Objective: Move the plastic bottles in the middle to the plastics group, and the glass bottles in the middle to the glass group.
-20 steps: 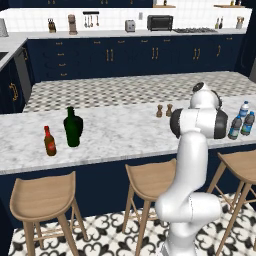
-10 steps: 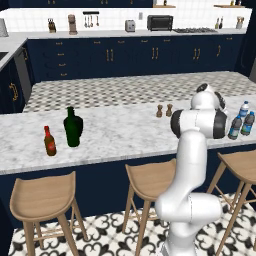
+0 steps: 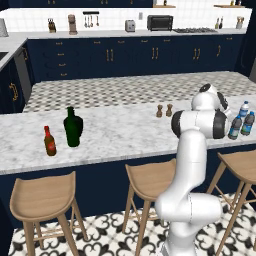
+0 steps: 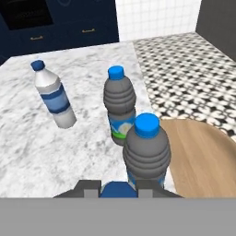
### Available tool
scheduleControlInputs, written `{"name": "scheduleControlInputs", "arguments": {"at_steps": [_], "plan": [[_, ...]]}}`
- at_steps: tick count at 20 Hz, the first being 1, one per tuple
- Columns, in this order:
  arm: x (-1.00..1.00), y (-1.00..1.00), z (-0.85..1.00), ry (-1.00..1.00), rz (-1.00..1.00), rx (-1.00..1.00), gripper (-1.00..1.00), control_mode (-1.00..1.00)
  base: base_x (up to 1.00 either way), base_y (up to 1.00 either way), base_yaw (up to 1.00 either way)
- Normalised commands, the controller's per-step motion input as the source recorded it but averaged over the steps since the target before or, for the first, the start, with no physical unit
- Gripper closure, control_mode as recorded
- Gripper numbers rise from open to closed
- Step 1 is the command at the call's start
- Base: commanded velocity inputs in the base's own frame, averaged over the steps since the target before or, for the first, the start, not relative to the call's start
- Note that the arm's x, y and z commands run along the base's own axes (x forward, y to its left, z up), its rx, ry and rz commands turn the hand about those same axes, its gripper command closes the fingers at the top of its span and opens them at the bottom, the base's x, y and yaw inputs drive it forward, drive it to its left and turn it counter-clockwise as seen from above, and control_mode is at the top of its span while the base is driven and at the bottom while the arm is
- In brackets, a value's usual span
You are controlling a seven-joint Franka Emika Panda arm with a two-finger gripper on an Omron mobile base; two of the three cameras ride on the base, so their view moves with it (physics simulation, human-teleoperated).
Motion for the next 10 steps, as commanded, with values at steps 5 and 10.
{"name": "scheduleControlInputs", "arguments": {"at_steps": [5, 10], "plan": [[0.02, -0.06, -0.01, 0.03, 0.0, 0.0, 1.0, -1.0, 0.0, 0.0, 0.0], [0.01, 0.0, -0.12, 0.02, 0.0, 0.01, 1.0, -1.0, 0.0, 0.0, 0.0]]}}
